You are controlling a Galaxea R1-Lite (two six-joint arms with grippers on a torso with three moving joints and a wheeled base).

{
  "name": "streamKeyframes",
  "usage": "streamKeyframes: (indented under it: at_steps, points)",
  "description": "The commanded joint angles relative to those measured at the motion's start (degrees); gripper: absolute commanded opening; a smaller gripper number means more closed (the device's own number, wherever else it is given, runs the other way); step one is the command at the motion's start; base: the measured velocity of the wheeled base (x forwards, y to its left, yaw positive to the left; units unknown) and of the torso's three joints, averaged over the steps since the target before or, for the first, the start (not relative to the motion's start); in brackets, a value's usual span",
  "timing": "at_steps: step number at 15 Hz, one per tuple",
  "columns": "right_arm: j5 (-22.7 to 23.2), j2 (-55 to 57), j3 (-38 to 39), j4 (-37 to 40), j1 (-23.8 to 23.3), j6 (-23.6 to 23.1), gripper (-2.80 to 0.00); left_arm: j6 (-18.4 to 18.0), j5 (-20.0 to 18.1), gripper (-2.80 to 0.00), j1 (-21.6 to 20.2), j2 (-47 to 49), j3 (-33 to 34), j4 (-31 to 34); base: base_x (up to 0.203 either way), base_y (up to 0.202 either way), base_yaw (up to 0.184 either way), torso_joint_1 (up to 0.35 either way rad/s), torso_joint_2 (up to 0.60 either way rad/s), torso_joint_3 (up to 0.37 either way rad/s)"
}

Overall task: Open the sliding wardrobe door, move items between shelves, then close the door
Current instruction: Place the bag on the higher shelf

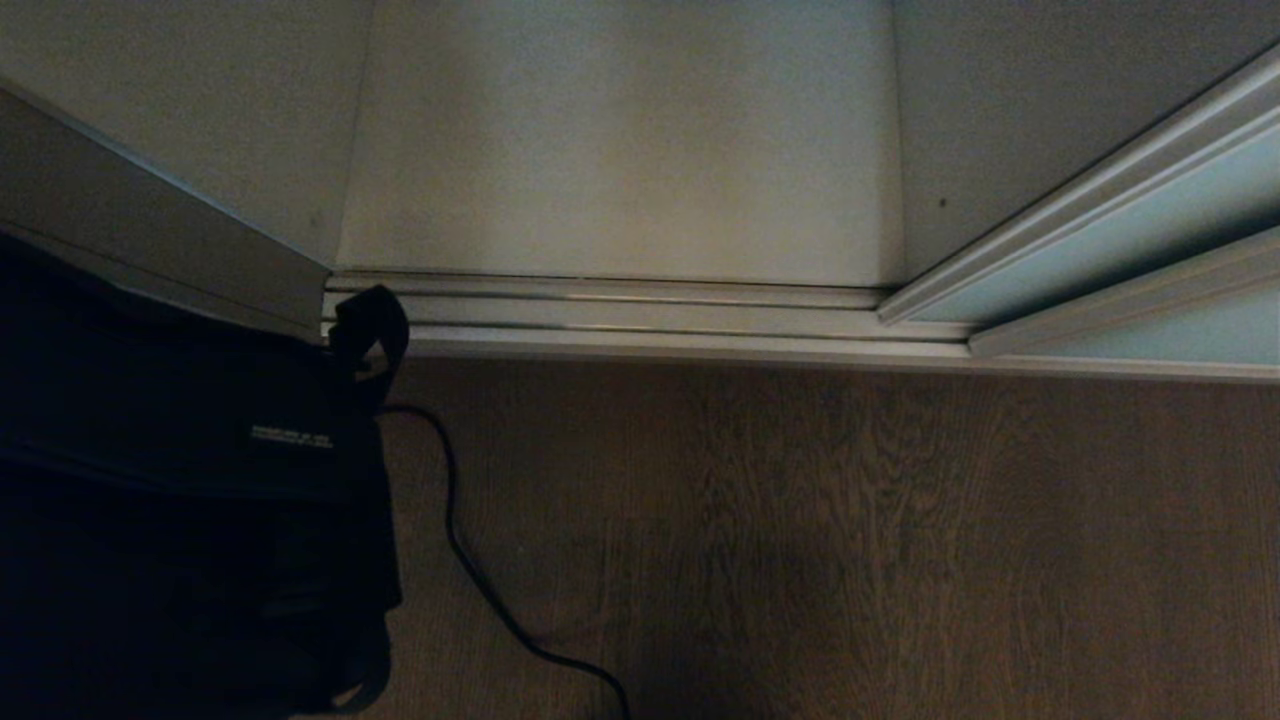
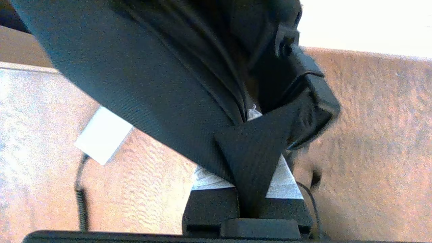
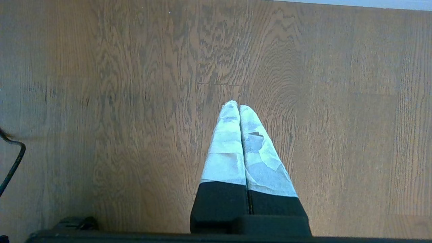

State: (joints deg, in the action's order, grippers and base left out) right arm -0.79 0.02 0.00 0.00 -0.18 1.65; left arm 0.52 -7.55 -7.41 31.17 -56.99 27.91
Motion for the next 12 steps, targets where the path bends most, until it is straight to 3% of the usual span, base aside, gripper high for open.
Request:
streamKeyframes:
  at_steps: [1, 8, 12]
  points:
    - [0.0, 0.0, 0.0, 0.0, 0.0, 0.0, -2.80, 0.0, -0.2, -2.80, -0.9, -3.0, 0.1, 0.1, 0.000, 0.000, 0.000, 0.000, 0.00, 0.000]
    - [0.0, 0.0, 0.0, 0.0, 0.0, 0.0, -2.80, -2.0, -0.9, -2.80, -0.3, -6.0, 1.9, 0.4, 0.000, 0.000, 0.000, 0.000, 0.00, 0.000]
    - [0.0, 0.0, 0.0, 0.0, 0.0, 0.0, -2.80, -2.3, -1.2, -2.80, -0.2, -6.1, 2.2, 0.5, 0.000, 0.000, 0.000, 0.003, 0.00, 0.135]
